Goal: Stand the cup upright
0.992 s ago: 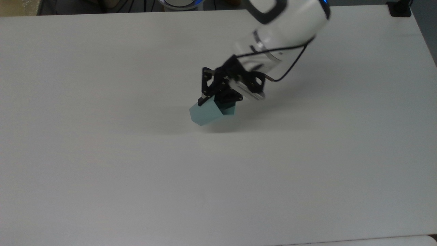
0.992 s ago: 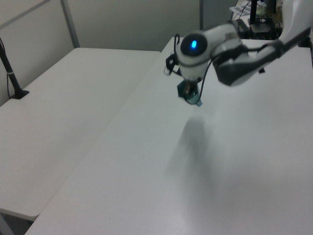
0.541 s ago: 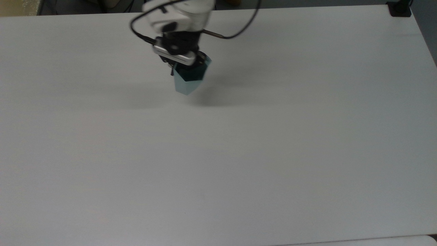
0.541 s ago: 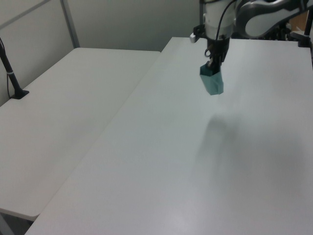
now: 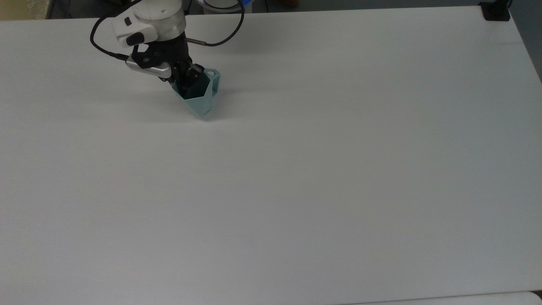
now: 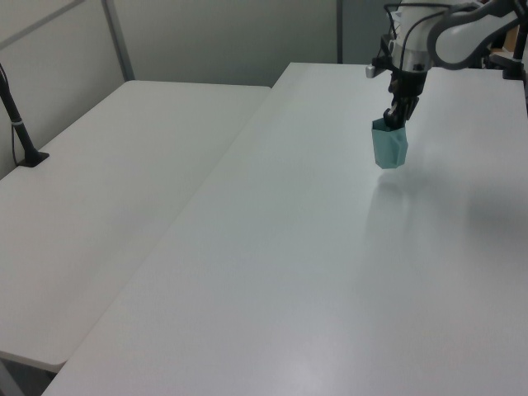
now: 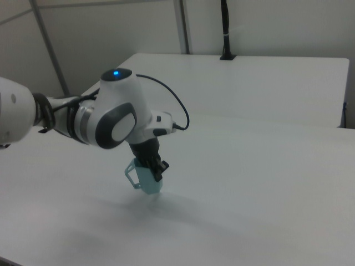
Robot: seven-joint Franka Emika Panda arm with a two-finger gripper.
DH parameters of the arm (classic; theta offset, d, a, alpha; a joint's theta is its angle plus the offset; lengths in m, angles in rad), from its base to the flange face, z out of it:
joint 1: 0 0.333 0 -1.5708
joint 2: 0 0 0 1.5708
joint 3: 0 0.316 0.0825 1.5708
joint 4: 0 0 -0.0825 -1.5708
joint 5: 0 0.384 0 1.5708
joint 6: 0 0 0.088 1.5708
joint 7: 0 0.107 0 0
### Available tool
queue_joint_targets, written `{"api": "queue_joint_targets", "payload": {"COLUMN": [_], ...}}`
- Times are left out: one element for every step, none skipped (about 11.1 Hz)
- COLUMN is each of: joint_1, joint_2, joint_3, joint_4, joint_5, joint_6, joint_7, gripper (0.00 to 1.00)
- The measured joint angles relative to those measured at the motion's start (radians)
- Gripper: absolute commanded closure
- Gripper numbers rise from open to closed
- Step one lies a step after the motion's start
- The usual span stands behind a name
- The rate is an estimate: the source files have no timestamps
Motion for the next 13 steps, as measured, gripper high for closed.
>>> {"api": "queue_joint_targets", "payload": {"joint_1": [0.000, 0.001, 0.002, 0.002, 0.002, 0.002, 0.003, 0.003, 0.003, 0.003, 0.003, 0.003, 0.004], "joint_2": [0.001, 0.002, 0.005, 0.009, 0.016, 0.025, 0.036, 0.042, 0.042, 0.042, 0.042, 0.040, 0.037], "joint_3": [-0.003, -0.003, -0.003, -0.003, -0.003, -0.003, -0.002, -0.002, -0.002, -0.002, -0.002, -0.002, -0.002], "joint_4": [-0.025, -0.035, -0.039, -0.039, -0.039, -0.039, -0.039, -0.037, -0.036, -0.032, -0.026, -0.017, -0.003], "joint_5": [0.000, 0.000, 0.000, 0.000, 0.000, 0.000, 0.000, 0.000, 0.000, 0.000, 0.000, 0.000, 0.000], "joint_6": [0.036, 0.052, 0.060, 0.061, 0.061, 0.062, 0.063, 0.067, 0.068, 0.068, 0.068, 0.068, 0.063], "joint_7": [-0.001, -0.001, -0.001, -0.001, -0.001, -0.001, -0.001, -0.001, 0.000, 0.000, 0.000, 0.000, 0.001], "gripper": [1.00, 1.00, 1.00, 1.00, 1.00, 1.00, 0.91, 0.58, 0.18, 0.03, 0.00, 0.00, 0.00]}}
